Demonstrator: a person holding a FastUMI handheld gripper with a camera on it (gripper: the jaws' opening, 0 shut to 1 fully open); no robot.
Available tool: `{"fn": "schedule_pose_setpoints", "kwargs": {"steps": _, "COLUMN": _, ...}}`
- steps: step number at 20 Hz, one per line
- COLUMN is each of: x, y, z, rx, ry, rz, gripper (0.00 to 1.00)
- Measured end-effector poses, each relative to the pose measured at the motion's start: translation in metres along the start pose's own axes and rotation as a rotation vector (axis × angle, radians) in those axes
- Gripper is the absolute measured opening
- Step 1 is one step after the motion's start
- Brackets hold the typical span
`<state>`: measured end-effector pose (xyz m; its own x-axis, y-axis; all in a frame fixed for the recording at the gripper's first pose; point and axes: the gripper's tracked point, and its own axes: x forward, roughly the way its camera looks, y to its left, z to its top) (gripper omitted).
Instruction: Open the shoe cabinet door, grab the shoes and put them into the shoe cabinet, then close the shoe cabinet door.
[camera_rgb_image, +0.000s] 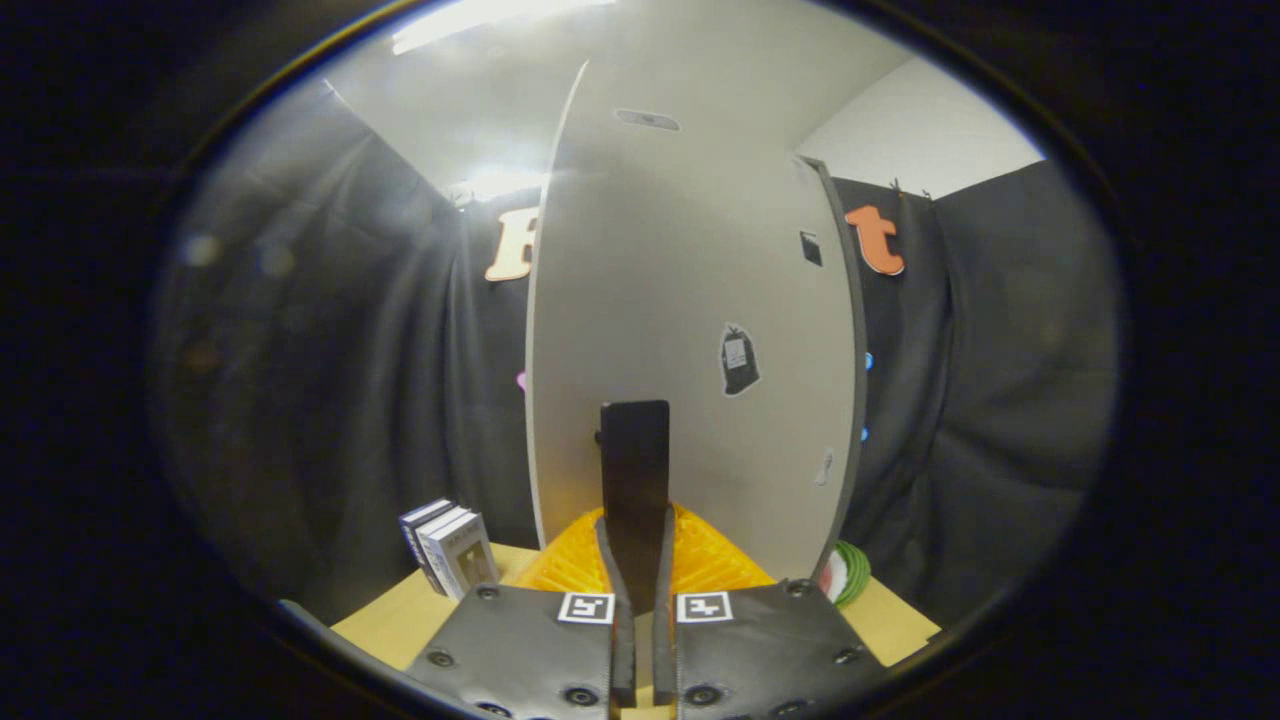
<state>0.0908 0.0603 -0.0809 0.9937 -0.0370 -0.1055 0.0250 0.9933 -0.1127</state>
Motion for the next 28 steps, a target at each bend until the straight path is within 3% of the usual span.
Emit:
{"fn": "schedule_pose_setpoints", "kwargs": {"steps": 9, "x": -0.009, "y": -0.033, "z": 0.000, "rx": -0.029, "ry": -0.021, "rz": -0.157, "gripper": 0.08}}
{"fn": "schedule_pose_setpoints", "kwargs": {"steps": 17, "x": -0.027, "y": -0.085, "z": 0.002, "rx": 0.038, "ry": -0.030, "rz": -0.377, "gripper": 0.07}}
{"fn": "schedule_pose_setpoints", "kwargs": {"steps": 19, "x": -0.027, "y": -0.087, "z": 0.002, "rx": 0.032, "ry": -0.028, "rz": -0.364, "gripper": 0.02}}
{"fn": "schedule_pose_setpoints", "kwargs": {"steps": 25, "x": -0.028, "y": -0.093, "z": 0.002, "rx": 0.025, "ry": -0.010, "rz": -0.307, "gripper": 0.08}}
{"fn": "schedule_pose_setpoints", "kwargs": {"steps": 28, "x": -0.040, "y": -0.102, "z": 0.001, "rx": 0.032, "ry": -0.012, "rz": -0.366, "gripper": 0.12}}
